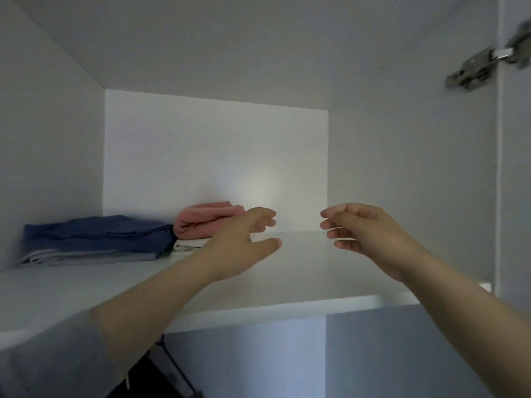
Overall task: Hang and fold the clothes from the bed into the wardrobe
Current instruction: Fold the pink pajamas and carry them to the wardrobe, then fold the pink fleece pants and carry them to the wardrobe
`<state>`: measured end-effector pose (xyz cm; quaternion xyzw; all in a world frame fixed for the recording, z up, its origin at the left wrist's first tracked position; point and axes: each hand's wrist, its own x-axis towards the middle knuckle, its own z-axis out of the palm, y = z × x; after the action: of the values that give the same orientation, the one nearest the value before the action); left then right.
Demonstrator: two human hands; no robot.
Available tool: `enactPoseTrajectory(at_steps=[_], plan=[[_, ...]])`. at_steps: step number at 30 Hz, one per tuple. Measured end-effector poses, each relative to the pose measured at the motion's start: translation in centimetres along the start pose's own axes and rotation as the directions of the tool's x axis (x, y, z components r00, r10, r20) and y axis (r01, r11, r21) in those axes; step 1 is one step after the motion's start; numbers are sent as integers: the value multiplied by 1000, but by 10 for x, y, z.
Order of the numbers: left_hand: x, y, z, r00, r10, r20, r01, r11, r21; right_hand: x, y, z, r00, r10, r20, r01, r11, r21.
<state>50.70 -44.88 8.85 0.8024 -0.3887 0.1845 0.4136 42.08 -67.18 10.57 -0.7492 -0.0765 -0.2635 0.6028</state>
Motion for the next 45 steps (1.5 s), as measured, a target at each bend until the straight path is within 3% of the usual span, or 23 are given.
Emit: enactPoseTrajectory(at_steps=[8, 16, 24, 31, 40, 45], plan=[[-96, 113, 61, 999, 48, -24, -53, 884, -464, -148, -22, -29, 968, -19, -249, 24, 1000, 19], [-155, 203, 129, 999, 14, -51, -48, 657, -753, -276, -36, -100, 859, -120, -497, 142, 990, 5], [-215, 304, 241, 1000, -3, 24, 23, 443, -896, -406, -45, -186, 764, -136, -630, 101, 991, -91], [-278, 364, 320, 930, 209, 301, 216, 352, -911, -510, -43, -235, 558, -75, -826, -62, 989, -131], [-327, 398, 398, 655, 523, 545, 434, 330, -838, -618, -24, -237, 139, -85, -987, -258, 959, -119], [-358, 412, 447, 514, 557, 652, 533, 388, -752, -667, -5, -234, -30, -48, -998, -397, 917, -32]])
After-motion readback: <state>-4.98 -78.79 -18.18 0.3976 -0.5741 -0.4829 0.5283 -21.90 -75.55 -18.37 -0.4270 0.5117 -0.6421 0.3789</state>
